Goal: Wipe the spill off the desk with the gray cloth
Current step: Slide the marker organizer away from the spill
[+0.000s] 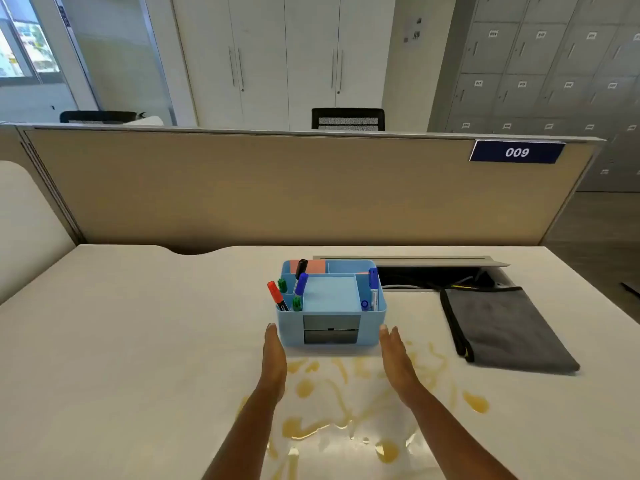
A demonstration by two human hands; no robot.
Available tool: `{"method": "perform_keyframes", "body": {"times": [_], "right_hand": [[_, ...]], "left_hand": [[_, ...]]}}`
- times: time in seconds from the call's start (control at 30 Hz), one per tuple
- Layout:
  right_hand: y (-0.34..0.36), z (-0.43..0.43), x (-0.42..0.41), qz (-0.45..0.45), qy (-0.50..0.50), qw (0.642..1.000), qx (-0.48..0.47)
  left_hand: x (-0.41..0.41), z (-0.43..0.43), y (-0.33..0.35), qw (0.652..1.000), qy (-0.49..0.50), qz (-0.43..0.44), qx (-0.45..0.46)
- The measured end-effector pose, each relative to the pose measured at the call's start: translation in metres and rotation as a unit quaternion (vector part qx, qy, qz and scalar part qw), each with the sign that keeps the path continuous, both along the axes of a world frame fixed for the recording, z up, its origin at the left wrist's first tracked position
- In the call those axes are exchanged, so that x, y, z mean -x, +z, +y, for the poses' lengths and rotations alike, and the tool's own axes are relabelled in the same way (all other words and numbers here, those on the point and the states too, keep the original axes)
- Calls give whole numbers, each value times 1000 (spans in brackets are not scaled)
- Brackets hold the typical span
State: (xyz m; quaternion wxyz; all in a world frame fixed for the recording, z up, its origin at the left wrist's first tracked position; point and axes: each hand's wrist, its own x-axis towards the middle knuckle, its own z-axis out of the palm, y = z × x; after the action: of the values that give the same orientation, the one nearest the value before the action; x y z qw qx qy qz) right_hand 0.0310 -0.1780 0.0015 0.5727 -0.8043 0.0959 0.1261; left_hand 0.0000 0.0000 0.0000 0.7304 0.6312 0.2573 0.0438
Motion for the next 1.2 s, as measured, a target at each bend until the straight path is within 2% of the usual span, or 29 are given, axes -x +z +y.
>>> {"method": "perform_keyframes", "body": {"times": [0.17,0.33,0.47,0.57,0.8,1.0,1.2], "right_hand": [[-3,6,-15,12,-27,984,-174],[-6,10,-35,13,-57,975,-216],[0,11,-47,49,-62,980,-181],[5,11,-55,61,-70,991,-94],[13,13,-66,2,-87,995,50],[11,21,-58,-39,-71,993,81],[25,47,-58,-87,-45,994,50]], "left_hand": [[-14,4,-3,996,6,3,90],[-28,11,-7,996,-19,-17,84],[-38,15,-12,997,-23,-15,75],[-42,17,-13,998,-15,-10,65],[-48,13,-4,997,-24,-27,63],[-48,22,-2,999,-26,-25,33],[-50,50,13,997,7,-76,16]]}}
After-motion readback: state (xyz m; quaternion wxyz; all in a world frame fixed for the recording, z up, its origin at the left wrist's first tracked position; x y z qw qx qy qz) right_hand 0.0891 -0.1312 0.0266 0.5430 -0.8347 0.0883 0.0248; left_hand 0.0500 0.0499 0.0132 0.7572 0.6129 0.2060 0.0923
